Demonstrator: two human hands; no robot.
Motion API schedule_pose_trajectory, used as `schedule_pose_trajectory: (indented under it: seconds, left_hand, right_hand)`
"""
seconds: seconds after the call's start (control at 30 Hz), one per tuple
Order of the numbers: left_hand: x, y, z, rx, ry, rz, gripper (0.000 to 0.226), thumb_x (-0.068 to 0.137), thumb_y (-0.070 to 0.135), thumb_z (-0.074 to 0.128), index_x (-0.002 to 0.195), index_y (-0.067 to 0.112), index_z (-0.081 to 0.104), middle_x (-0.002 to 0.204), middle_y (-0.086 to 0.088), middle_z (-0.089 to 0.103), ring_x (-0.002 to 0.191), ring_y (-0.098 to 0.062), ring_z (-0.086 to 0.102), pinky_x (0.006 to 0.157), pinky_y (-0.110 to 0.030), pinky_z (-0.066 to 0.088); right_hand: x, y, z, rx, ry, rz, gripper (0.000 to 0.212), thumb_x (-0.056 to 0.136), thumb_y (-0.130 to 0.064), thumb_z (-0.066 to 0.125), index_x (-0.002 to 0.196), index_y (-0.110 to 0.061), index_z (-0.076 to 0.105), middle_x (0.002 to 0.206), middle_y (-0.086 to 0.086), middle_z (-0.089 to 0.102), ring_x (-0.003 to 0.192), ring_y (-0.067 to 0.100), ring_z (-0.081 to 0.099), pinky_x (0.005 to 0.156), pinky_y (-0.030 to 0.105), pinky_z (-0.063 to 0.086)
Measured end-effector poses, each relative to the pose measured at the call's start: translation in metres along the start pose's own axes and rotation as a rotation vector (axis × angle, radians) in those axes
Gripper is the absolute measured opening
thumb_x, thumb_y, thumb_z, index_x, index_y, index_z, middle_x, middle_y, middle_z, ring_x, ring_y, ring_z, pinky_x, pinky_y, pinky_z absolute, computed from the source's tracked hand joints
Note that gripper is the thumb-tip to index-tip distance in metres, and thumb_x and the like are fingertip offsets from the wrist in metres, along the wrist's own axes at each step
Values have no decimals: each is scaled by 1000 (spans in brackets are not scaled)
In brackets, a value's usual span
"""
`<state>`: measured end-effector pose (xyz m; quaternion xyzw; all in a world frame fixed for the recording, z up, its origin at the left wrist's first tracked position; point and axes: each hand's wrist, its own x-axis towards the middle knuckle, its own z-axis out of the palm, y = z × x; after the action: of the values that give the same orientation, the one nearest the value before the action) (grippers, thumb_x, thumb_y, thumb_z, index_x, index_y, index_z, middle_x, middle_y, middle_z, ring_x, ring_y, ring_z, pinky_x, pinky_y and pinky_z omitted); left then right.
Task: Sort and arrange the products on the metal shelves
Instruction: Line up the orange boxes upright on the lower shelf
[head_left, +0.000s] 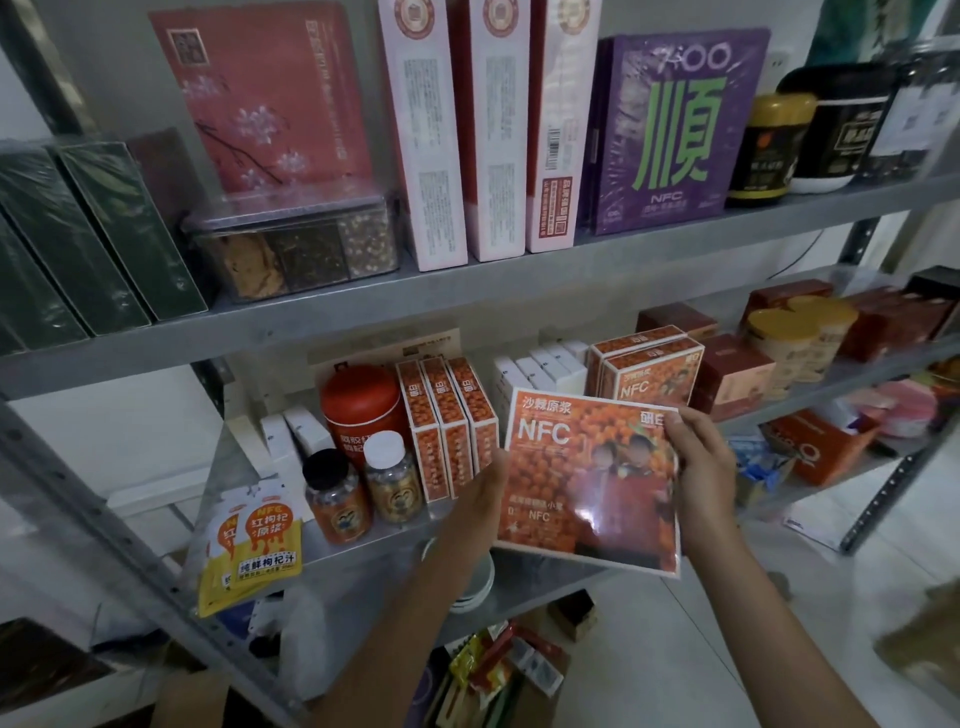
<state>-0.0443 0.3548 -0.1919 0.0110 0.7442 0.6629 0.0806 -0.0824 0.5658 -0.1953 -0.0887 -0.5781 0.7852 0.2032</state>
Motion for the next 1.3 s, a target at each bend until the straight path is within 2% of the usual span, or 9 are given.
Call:
schedule_pose_trajectory:
  seconds: [0.13, 0.2, 0.37, 0.7, 0.8, 0.9, 1.03, 1.17, 1.3]
  left_hand:
    - [-13, 0, 7, -97, 62, 10, 59, 83, 56, 42, 131, 22, 51, 120, -3, 68, 105, -21, 68, 93, -45, 55]
    - [-17, -1, 9, -133, 137, 32, 58, 83, 55, 45, 129, 21, 54, 117, -3, 69, 103, -22, 69, 93, -46, 55]
    - [-17, -8, 5, -182, 316, -2, 43, 83, 56, 46, 110, 27, 62, 96, 4, 75, 88, -19, 73, 82, -41, 59]
    - [-16, -6, -1, -142, 346, -6, 35, 79, 60, 44, 96, 34, 60, 87, 11, 75, 84, -14, 73, 86, -46, 57]
    - [-20, -7, 1, 92, 336, 80, 49, 83, 68, 35, 118, 36, 50, 119, 0, 66, 102, -17, 67, 93, -42, 53]
    - [-25, -12, 4, 721, 412, 273, 83, 86, 75, 25, 152, 24, 27, 155, -4, 34, 139, -20, 36, 108, -36, 30]
    - [-27, -10, 13, 1296, 330, 651, 96, 81, 73, 37, 142, -1, 43, 150, -20, 39, 138, -35, 38, 109, -51, 35]
    - [-25, -7, 16, 1404, 375, 672, 89, 64, 46, 86, 134, 0, 55, 140, -20, 52, 129, -33, 50, 101, -50, 47]
    - [-21, -9, 17, 1312, 480, 764, 64, 67, 11, 86, 126, 2, 63, 130, -17, 60, 122, -31, 58, 93, -47, 54]
  right_hand:
    - [-3, -4, 5, -2, -94, 70, 12, 97, -16, 55, 87, -19, 61, 70, -8, 70, 61, 7, 68, 50, 17, 50]
    - [-6, -6, 6, -35, -152, 121, 5, 96, -26, 58, 95, -23, 61, 78, -7, 72, 67, 8, 70, 52, 19, 51]
    - [-22, -2, 3, -31, -383, 301, 57, 70, -42, 74, 119, -20, 58, 106, 4, 74, 93, 22, 72, 75, 36, 60]
    - [-46, 12, -6, 140, -474, 432, 36, 73, -19, 73, 109, -18, 73, 102, 17, 74, 88, 25, 73, 64, 35, 60]
    - [-48, 12, -8, 95, -436, 389, 35, 74, -20, 72, 109, -16, 73, 102, 18, 73, 88, 27, 73, 64, 33, 58]
    - [-49, 11, -7, 62, -363, 360, 51, 70, -23, 72, 118, -8, 65, 102, 12, 74, 89, 25, 73, 65, 34, 59]
    - [-50, 7, -3, 96, -271, 382, 44, 78, -17, 69, 121, -11, 63, 101, 10, 75, 92, 25, 72, 78, 42, 60]
    - [-49, -2, -2, 75, -267, 426, 25, 90, -12, 62, 114, -8, 66, 94, 9, 76, 82, 22, 73, 73, 42, 61]
    - [-50, -9, -2, 42, -319, 469, 33, 85, -28, 65, 111, -9, 67, 99, 11, 75, 85, 23, 73, 68, 39, 62]
